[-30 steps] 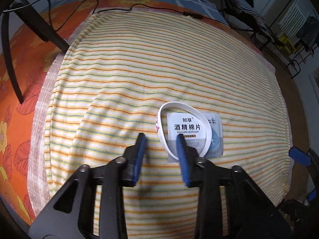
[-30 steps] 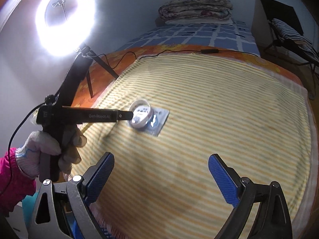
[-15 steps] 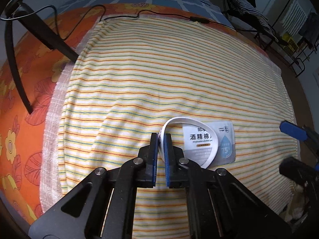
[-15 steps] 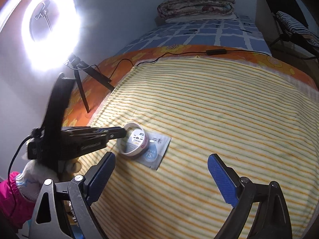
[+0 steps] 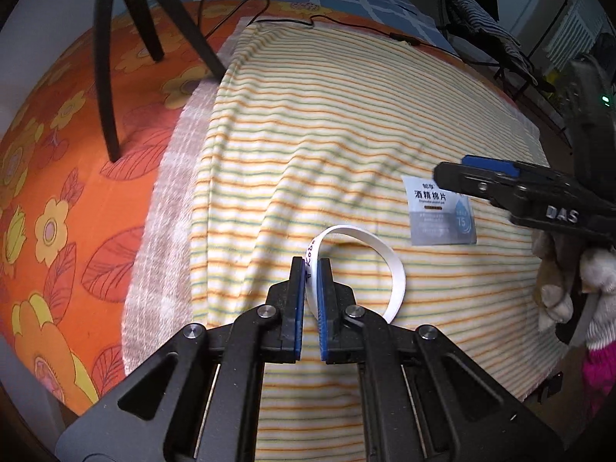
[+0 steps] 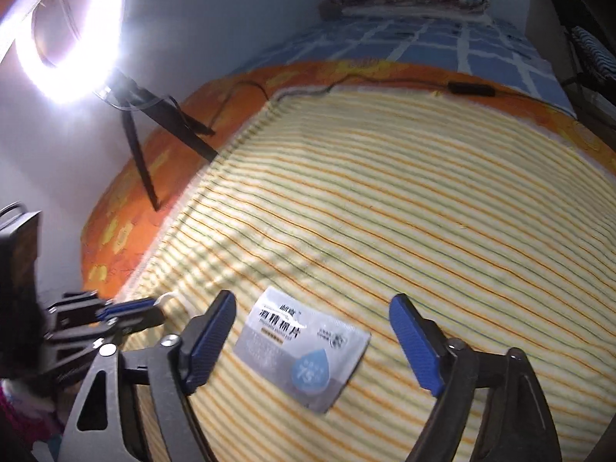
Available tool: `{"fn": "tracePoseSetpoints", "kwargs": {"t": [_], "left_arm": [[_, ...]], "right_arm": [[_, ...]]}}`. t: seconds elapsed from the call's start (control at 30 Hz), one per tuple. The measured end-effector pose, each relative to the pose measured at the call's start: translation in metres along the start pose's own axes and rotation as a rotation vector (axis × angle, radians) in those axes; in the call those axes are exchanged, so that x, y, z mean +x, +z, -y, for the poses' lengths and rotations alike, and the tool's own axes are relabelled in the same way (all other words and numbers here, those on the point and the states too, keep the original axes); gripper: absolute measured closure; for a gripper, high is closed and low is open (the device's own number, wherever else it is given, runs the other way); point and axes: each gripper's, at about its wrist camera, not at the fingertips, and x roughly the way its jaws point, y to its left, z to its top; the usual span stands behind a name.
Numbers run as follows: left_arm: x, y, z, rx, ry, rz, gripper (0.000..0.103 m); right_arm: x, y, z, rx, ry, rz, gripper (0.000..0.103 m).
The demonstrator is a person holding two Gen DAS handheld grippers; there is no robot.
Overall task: Collect trash
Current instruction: 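Grasp the white band with the left gripper while the right grasps the alcohol-pad packet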
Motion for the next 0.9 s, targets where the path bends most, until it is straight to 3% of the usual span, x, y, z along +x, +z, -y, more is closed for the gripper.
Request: {"fn": "tracePoseSetpoints", "kwargs": {"t": [0.3,0.4,0.53,0.63,0.77,0.9], "left_arm": [[-0.009,-0.014,-0.01,0.004,-0.006,0.006,0.099],[-0.013,-0.018,-0.014,0.003,0.002,0.01,0.099],[-0.02,-0.022,-0.018,-0.001,0.013,0.021,0.099],[-0.026,-0.025,-0.019,0.007,0.019,0.03,0.099],[-0.034,-0.028,-0.019,0.002,0.015,0.042,0.099],[-0.039,-0.031,-0.015,0.003,0.007,0.052,0.099]], "right_arm": [[0.006,-0.027,-0.035,-0.136,0.124,-0.181,0.027],[0.011,-0.037,-0.056,-0.246,0.014,-0.193,0.026],[0.019,-0.038,-0.069,-0.298,-0.096,-0.186,0.025],[0.025,-0.04,-0.08,-0.355,-0.182,-0.184,0.032],[0.02,-0.04,-0.08,-0.338,-0.181,-0.18,0.05],[0.009,-0.042,-0.071,-0.279,-0.157,-0.161,0.053]]}}
